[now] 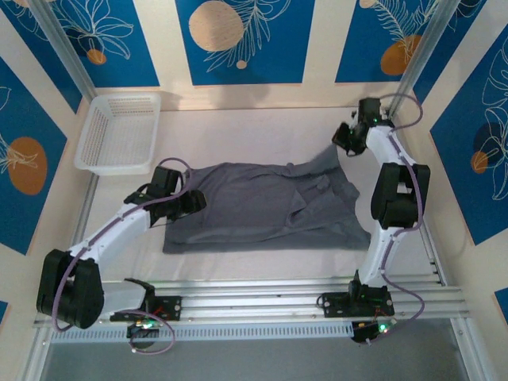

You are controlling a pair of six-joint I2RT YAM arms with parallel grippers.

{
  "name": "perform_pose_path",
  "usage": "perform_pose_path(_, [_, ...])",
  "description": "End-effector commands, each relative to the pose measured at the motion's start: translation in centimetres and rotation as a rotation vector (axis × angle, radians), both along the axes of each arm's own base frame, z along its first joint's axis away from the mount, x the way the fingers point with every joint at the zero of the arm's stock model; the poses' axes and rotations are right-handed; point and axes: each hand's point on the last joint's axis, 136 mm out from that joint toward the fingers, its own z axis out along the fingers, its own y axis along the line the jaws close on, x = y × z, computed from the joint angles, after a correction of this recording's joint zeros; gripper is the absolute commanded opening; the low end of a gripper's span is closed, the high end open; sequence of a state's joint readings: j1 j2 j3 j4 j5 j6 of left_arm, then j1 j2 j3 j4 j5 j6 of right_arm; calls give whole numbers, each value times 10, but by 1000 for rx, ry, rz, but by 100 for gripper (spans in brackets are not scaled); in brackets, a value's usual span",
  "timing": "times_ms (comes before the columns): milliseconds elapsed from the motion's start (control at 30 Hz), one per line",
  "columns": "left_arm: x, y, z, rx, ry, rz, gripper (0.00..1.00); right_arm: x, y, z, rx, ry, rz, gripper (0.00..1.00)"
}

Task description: Fold the inside-out t-shirt

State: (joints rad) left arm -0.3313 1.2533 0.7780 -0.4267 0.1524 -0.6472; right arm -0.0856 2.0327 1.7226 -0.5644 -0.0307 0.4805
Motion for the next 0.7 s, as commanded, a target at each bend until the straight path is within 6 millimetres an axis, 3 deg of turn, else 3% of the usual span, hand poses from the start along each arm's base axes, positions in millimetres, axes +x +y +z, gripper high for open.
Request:
perform_pose_path(0, [8, -7, 4, 0, -22, -22, 62, 54, -5, 14, 24, -78, -35, 0])
perform_pose_path(33, [9, -6, 3, 3, -21, -18, 62, 65, -9, 13, 19, -77, -37, 0])
perform_pose_path(67, [10, -5, 2, 9, -19, -16, 62, 73, -10, 14, 26, -78, -30, 12])
perform_pose_path(133, [10, -4, 3, 17, -23, -13, 63, 80, -10, 18, 42, -69, 1, 48])
perform_pose_path(200, [12, -2, 7, 33, -37, -16, 63, 76, -12, 25, 10, -49, 30, 60])
perform_pose_path(333, [24, 6, 17, 108, -80, -18, 65, 56, -14, 23, -30, 3, 90, 63])
perform_pose_path(533, [72, 24, 51, 312, -151, 4, 66, 23, -11, -27, -157, 138, 184, 55])
perform_pose_path(667, [106, 34, 57, 454, -129, 13, 65, 14, 0, -55, -263, 186, 259, 59])
